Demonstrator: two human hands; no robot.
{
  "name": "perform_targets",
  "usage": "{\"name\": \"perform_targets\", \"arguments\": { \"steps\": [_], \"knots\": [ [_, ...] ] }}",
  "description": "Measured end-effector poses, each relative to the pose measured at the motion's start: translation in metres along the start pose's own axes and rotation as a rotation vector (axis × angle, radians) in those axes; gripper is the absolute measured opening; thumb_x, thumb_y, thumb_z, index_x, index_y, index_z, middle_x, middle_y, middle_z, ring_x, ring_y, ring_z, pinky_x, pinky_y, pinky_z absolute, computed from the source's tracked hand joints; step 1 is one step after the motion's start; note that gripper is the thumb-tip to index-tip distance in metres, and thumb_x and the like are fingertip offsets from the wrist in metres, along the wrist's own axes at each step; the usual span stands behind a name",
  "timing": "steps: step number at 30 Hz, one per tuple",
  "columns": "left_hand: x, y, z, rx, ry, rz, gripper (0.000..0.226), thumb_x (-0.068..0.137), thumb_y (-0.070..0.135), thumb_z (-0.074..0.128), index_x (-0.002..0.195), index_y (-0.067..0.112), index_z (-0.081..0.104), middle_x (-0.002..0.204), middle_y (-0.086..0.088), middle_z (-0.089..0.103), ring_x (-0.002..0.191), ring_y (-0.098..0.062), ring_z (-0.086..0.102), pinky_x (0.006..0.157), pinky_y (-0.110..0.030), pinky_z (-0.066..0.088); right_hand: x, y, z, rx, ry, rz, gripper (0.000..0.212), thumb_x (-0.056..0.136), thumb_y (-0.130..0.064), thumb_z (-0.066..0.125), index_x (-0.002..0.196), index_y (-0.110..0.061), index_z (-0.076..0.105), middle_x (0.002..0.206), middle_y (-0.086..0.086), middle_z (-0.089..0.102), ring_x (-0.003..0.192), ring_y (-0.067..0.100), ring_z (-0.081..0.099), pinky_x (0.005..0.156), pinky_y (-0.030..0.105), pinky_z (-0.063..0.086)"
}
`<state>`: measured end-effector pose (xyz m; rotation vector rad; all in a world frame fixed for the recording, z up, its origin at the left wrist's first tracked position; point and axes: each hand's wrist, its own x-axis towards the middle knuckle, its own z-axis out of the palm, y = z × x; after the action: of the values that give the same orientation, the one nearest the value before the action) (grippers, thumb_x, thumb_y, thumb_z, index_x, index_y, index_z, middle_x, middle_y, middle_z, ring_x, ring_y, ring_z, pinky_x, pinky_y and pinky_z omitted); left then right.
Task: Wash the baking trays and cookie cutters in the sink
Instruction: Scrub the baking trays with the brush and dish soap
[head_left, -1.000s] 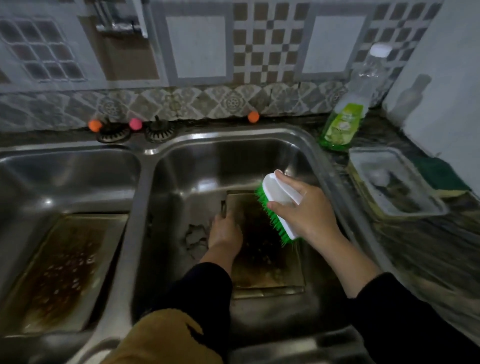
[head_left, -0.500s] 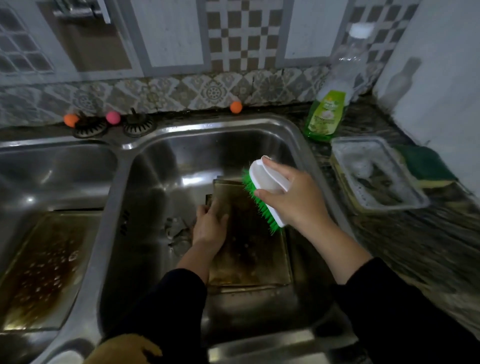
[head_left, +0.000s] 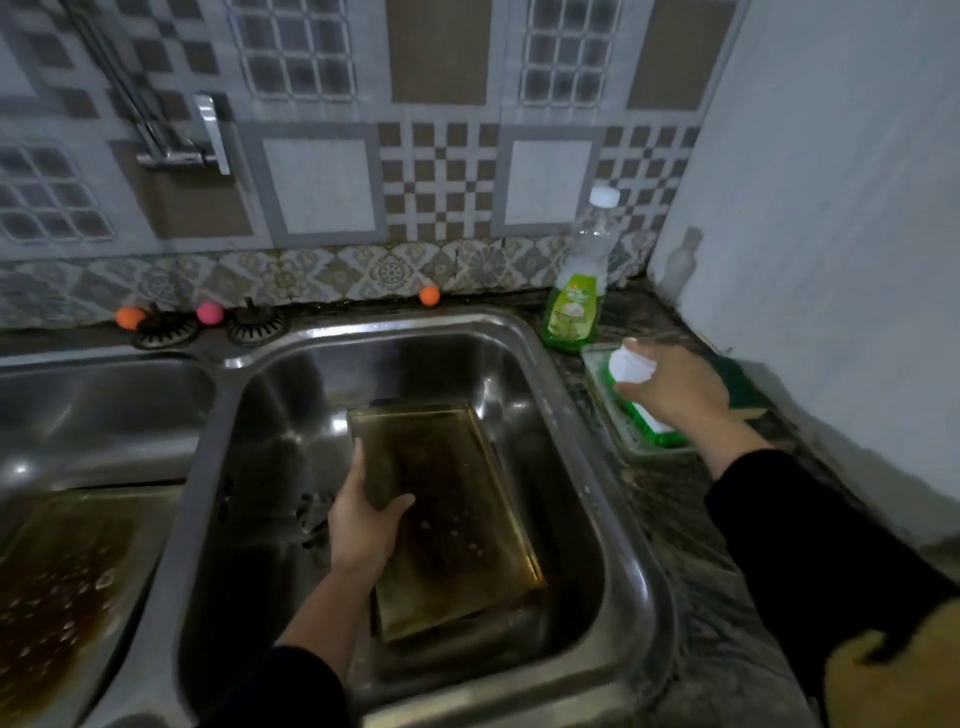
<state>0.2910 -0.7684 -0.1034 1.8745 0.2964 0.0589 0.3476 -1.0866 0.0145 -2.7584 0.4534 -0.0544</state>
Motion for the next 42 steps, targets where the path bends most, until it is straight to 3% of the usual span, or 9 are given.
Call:
{"name": "perform_targets", "arguments": {
  "steps": [3, 9, 13, 19, 23, 26, 31, 35, 42],
  "knots": [
    [-0.004, 0.01, -0.007, -0.046, 0.027, 0.025, 0.091, 0.083, 0.004, 0.069, 0.152, 0.036, 0.019, 0.136, -0.002, 0.054, 0.126, -0.021, 0.048, 0.109, -0.039, 0.033, 0.002, -0.001, 0.003, 0.02, -0.042, 0.003, 0.063, 0.085, -0.046, 0.065, 0.141, -0.042, 0.039, 0.148, -0.003, 0.042, 0.128, 0.025, 0.047, 0.091, 0.034, 0.043],
    [-0.011, 0.033, -0.015, -0.172, 0.019, 0.077, 0.089, 0.084, 0.002, 0.066, 0.151, 0.039, 0.019, 0.132, 0.009, 0.05, 0.13, -0.017, 0.043, 0.112, -0.046, 0.033, -0.016, -0.044, -0.027, 0.231, 0.163, -0.123, 0.06, 0.081, -0.04, 0.07, 0.137, -0.039, 0.048, 0.138, -0.001, 0.053, 0.12, 0.024, 0.054, 0.08, 0.027, 0.04],
    [-0.015, 0.046, -0.015, -0.218, 0.036, 0.09, 0.09, 0.085, 0.003, 0.067, 0.152, 0.036, 0.016, 0.141, 0.005, 0.046, 0.131, -0.013, 0.04, 0.112, -0.039, 0.032, -0.052, -0.09, -0.008, 0.408, 0.05, -0.248, 0.061, 0.081, -0.036, 0.072, 0.137, -0.041, 0.047, 0.14, -0.004, 0.051, 0.113, 0.02, 0.057, 0.082, 0.027, 0.045],
    [-0.028, 0.065, -0.012, -0.265, 0.04, 0.167, 0.091, 0.083, 0.001, 0.07, 0.151, 0.032, 0.019, 0.128, 0.017, 0.048, 0.121, -0.001, 0.047, 0.104, -0.022, 0.037, -0.065, -0.136, 0.041, 0.254, 0.104, -0.381, 0.06, 0.086, -0.04, 0.064, 0.141, -0.043, 0.039, 0.141, -0.003, 0.048, 0.122, 0.018, 0.051, 0.086, 0.029, 0.047],
    [-0.02, 0.067, -0.029, -0.316, 0.163, 0.174, 0.092, 0.083, 0.0, 0.07, 0.15, 0.038, 0.02, 0.144, 0.006, 0.047, 0.127, -0.007, 0.049, 0.109, -0.031, 0.038, -0.087, -0.129, 0.052, 0.276, 0.155, -0.461, 0.061, 0.087, -0.038, 0.064, 0.142, -0.041, 0.039, 0.135, -0.002, 0.054, 0.12, 0.018, 0.052, 0.091, 0.031, 0.048],
    [-0.015, 0.072, -0.044, -0.38, 0.212, 0.179, 0.091, 0.084, -0.003, 0.067, 0.151, 0.037, 0.02, 0.146, 0.006, 0.045, 0.127, -0.005, 0.047, 0.106, -0.023, 0.037, -0.13, -0.109, 0.072, 0.358, 0.101, -0.51, 0.063, 0.084, -0.038, 0.067, 0.141, -0.044, 0.04, 0.13, -0.006, 0.058, 0.116, 0.015, 0.056, 0.09, 0.032, 0.05],
    [-0.03, 0.078, -0.026, -0.284, 0.091, 0.272, 0.091, 0.082, -0.003, 0.068, 0.15, 0.035, 0.02, 0.141, 0.021, 0.036, 0.133, -0.001, 0.036, 0.114, -0.033, 0.031, -0.081, -0.135, 0.055, 0.299, 0.231, -0.468, 0.061, 0.085, -0.038, 0.065, 0.141, -0.038, 0.042, 0.129, 0.001, 0.06, 0.117, 0.02, 0.055, 0.086, 0.027, 0.045],
    [-0.034, 0.087, -0.018, -0.323, 0.08, 0.261, 0.09, 0.083, -0.003, 0.067, 0.147, 0.039, 0.02, 0.144, 0.011, 0.042, 0.133, -0.005, 0.041, 0.113, -0.035, 0.033, -0.065, -0.157, 0.035, 0.294, 0.193, -0.474, 0.059, 0.087, -0.038, 0.062, 0.142, -0.037, 0.041, 0.129, 0.003, 0.06, 0.114, 0.023, 0.057, 0.085, 0.029, 0.046],
    [-0.02, 0.076, -0.041, -0.35, 0.109, 0.231, 0.091, 0.081, -0.011, 0.066, 0.15, 0.032, 0.024, 0.136, 0.013, 0.047, 0.117, 0.009, 0.049, 0.096, -0.008, 0.04, -0.145, -0.125, 0.084, 0.383, 0.134, -0.536, 0.059, 0.082, -0.041, 0.065, 0.137, -0.047, 0.043, 0.114, -0.005, 0.065, 0.101, 0.015, 0.062, 0.076, 0.022, 0.043]
  ]
}}
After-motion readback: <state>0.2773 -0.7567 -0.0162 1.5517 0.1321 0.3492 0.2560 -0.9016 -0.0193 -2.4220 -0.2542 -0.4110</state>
